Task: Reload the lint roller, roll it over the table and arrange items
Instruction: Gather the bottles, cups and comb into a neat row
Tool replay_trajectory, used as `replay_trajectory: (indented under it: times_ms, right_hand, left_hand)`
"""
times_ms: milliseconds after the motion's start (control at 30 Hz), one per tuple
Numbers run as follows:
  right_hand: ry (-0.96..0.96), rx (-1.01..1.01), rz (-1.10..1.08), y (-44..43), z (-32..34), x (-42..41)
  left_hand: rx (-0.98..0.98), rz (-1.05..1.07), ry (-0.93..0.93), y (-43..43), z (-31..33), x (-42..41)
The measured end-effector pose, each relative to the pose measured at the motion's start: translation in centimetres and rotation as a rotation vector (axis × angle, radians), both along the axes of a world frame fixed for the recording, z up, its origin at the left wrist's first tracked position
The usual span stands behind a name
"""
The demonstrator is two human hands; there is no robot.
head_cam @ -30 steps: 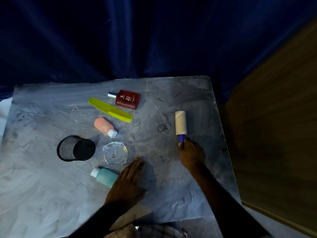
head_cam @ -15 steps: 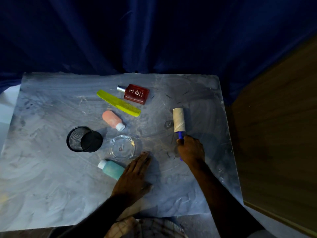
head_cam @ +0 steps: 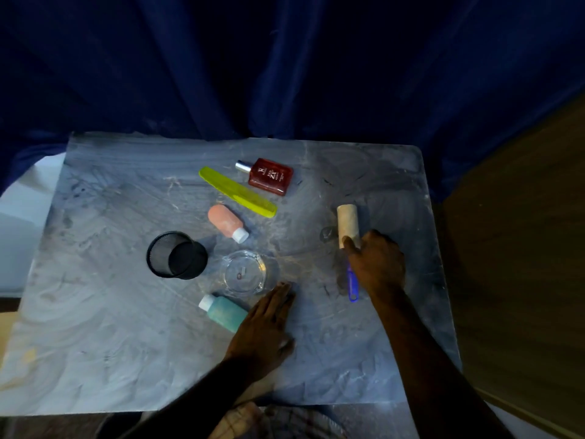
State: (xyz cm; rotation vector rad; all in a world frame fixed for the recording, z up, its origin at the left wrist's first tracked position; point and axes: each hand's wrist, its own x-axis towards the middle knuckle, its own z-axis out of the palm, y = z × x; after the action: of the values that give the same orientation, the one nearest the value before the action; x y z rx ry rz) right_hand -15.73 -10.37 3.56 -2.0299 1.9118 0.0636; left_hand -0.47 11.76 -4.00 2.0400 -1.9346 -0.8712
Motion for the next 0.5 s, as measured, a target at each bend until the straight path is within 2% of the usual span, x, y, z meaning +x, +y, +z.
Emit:
replay_trajectory:
  times_ms: [100,200,333,500]
  right_hand:
    - [-0.116,-0.033,0.085,-0.6,1.1,2.7]
    - [-0.218,0.050,0.150,-0.6,1.0,6.1]
    - [-0.221,0.193,0.261,1.1,-0.7,9.9]
    - [-0.184,0.297,0.351,4.7,-2.6,11.8]
  left_hand:
    - [0.021,0.010,0.062,-0.5,1.4,0.3]
    - [-0.087,0.083,0.106,-1.1,3.3,0.1]
    - [-0.160,0.371,0.203,-1.6,5.9,1.3]
    - [-0.141,0.593,0.069,-1.6,7.5,6.3]
